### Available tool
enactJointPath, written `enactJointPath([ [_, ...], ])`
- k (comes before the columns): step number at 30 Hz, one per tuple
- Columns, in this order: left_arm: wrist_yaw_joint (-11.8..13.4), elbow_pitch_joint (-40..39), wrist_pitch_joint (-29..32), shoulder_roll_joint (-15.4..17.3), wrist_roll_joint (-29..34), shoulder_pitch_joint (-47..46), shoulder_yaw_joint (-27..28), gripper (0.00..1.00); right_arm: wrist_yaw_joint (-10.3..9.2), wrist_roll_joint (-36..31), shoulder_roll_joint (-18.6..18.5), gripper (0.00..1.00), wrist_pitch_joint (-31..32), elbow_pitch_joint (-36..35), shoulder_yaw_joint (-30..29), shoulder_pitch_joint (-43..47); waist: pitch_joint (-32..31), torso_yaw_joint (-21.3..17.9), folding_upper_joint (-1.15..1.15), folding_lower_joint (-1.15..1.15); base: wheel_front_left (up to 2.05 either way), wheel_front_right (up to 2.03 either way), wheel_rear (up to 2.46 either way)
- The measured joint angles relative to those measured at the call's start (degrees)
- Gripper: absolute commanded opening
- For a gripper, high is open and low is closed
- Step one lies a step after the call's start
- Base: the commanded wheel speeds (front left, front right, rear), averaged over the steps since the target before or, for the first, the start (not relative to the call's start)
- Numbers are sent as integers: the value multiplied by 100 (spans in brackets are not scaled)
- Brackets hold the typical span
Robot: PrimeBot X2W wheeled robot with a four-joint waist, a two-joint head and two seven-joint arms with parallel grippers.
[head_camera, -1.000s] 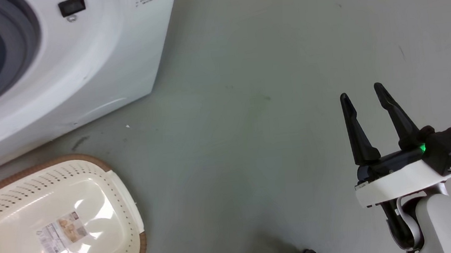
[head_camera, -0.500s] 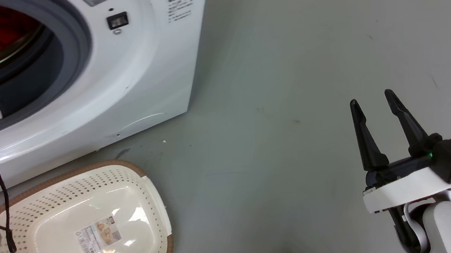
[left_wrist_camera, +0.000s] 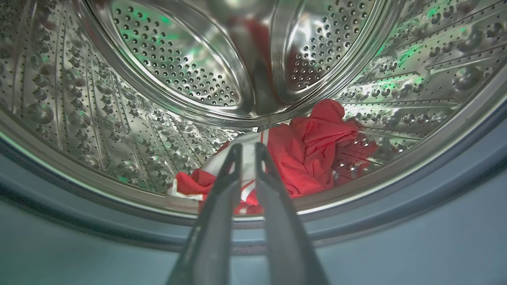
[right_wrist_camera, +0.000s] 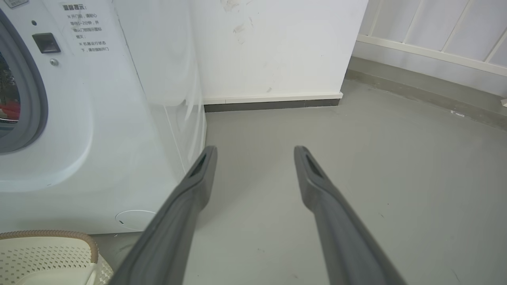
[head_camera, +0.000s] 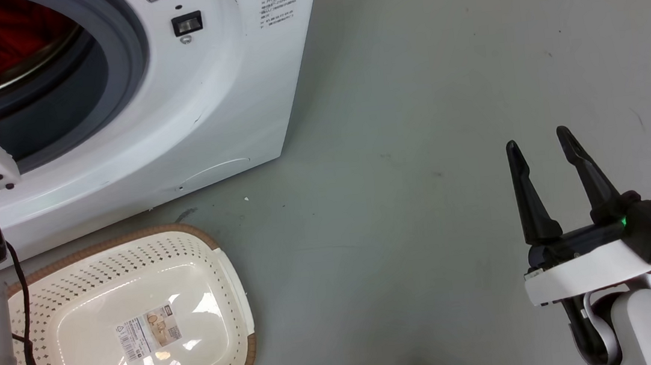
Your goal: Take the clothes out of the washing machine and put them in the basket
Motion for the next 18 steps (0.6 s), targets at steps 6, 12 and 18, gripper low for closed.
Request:
enactJointPath([
  [6,18,-258,363,130,-1,9,-43,100,0,51,0,100,0,0,47,-12,32,-45,0,0,0,0,0],
  [12,-126,-319,1100,412,62,-260,-232,100,0,111,0,100,0,22,115,-66,131,-168,0,0,0,0,0],
  [18,-333,-164,1956,778,245,-957,-512,100,0,253,-2,100,0,51,222,-120,378,-350,0,0,0,0,0],
])
